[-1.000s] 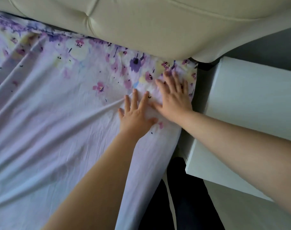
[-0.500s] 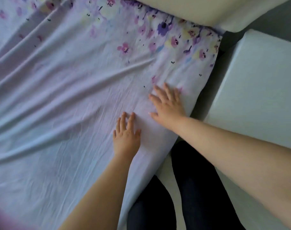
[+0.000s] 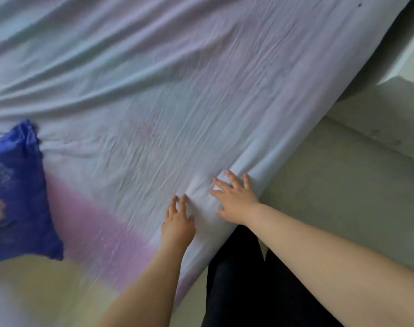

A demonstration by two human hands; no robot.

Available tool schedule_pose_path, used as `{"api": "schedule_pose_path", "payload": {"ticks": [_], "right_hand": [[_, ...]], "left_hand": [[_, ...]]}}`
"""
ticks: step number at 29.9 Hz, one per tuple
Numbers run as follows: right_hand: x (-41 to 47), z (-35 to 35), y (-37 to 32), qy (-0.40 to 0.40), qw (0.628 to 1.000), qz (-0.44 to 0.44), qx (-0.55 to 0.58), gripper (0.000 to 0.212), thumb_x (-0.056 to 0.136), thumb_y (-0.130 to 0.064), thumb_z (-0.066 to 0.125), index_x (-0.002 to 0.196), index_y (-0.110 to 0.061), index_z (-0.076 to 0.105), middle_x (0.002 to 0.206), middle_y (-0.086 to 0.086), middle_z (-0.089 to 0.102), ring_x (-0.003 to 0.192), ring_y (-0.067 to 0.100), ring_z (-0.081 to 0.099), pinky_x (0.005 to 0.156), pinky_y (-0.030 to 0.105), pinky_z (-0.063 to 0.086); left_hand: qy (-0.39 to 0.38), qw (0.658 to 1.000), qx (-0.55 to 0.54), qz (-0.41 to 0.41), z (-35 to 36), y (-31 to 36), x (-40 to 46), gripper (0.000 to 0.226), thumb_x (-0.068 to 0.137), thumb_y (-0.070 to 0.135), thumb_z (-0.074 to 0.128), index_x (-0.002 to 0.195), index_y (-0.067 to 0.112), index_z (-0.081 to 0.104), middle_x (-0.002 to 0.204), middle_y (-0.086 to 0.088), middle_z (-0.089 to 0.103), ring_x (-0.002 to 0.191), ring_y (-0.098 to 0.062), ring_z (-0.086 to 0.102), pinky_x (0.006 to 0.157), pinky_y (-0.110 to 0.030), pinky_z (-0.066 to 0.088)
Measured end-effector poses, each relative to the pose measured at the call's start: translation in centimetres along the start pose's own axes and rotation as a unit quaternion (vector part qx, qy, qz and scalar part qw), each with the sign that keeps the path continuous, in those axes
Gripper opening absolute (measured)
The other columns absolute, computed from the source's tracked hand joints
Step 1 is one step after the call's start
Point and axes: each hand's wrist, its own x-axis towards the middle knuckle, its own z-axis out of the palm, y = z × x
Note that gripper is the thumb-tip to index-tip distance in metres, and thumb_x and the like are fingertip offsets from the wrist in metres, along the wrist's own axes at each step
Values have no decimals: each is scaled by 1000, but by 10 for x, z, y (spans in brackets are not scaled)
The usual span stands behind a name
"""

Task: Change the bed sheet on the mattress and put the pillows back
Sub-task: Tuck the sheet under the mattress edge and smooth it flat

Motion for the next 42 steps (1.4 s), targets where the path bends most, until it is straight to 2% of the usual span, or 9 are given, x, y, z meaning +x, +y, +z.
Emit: {"api": "schedule_pose_path", "payload": {"ticks": [5, 9, 13, 20, 29, 32, 36, 39, 42], "right_hand": [[0, 61, -74, 4, 997, -52, -52, 52, 94, -40, 44, 143, -28, 33, 159, -6, 10, 147, 23, -6, 113, 55, -7], [-23, 114, -129, 58, 994, -94, -18, 43, 92, -38, 49, 132, -21, 48, 142, 5, 43, 136, 24, 32, 111, 38, 23], [-56, 174, -173, 49, 994, -84, 47, 38, 93, -39, 49, 126, -20, 52, 131, 5, 54, 124, 26, 45, 100, 36, 38], [-79, 276, -284, -10, 993, -114, 19, 35, 95, -38, 45, 125, -22, 52, 128, 1, 57, 119, 25, 53, 92, 37, 45], [-91, 453, -490, -38, 983, -160, -80, 33, 95, -35, 43, 123, -22, 54, 125, 2, 60, 115, 25, 56, 90, 37, 46], [-93, 522, -575, -61, 972, -197, -114, 32, 95, -33, 43, 123, -22, 54, 125, 1, 60, 116, 24, 54, 91, 36, 45], [-88, 591, -687, -83, 950, -252, -163, 31, 96, -32, 42, 123, -22, 54, 124, 2, 59, 116, 24, 54, 90, 36, 45], [-79, 625, -748, -87, 932, -286, -204, 32, 96, -29, 41, 125, -23, 52, 125, 2, 58, 118, 24, 50, 92, 36, 44], [-73, 652, -781, -98, 917, -302, -243, 33, 96, -29, 43, 126, -20, 52, 124, 4, 57, 119, 25, 48, 92, 35, 42]], "left_hand": [[53, 996, -69, -28, 64, -88, -52, 59, 95, 23, 47, 149, 20, 25, 157, -8, 19, 140, -28, 24, 109, -40, 29], [93, 986, -122, -65, 108, -135, -96, 56, 94, 24, 48, 147, 18, 29, 154, -12, 24, 140, -29, 26, 112, -39, 25], [97, 980, -151, -83, 150, -182, -149, 55, 94, 30, 48, 146, 22, 30, 156, -8, 22, 142, -26, 24, 111, -39, 27], [91, 969, -188, -134, 205, -302, -222, 68, 88, 26, 59, 148, 21, 27, 156, -7, 19, 143, -26, 21, 115, -37, 20], [127, 948, -222, -189, 287, -529, -310, 80, 86, 48, 59, 151, 23, 19, 159, -1, 12, 146, -21, 12, 117, -37, 14], [155, 930, -228, -242, 327, -615, -353, 89, 80, 50, 65, 150, 15, 23, 157, -6, 20, 145, -24, 17, 117, -43, 17], [165, 911, -234, -295, 377, -714, -405, 106, 58, 54, 80, 145, 15, 34, 152, -11, 33, 140, -35, 30, 109, -57, 26], [164, 894, -268, -319, 406, -767, -433, 114, 57, 47, 83, 144, 27, 13, 156, -8, 25, 143, -33, 22, 110, -56, 22], [177, 864, -307, -358, 437, -804, -455, 116, 59, 46, 83, 148, 29, 10, 158, -5, 19, 145, -28, 20, 113, -48, 21]]}}
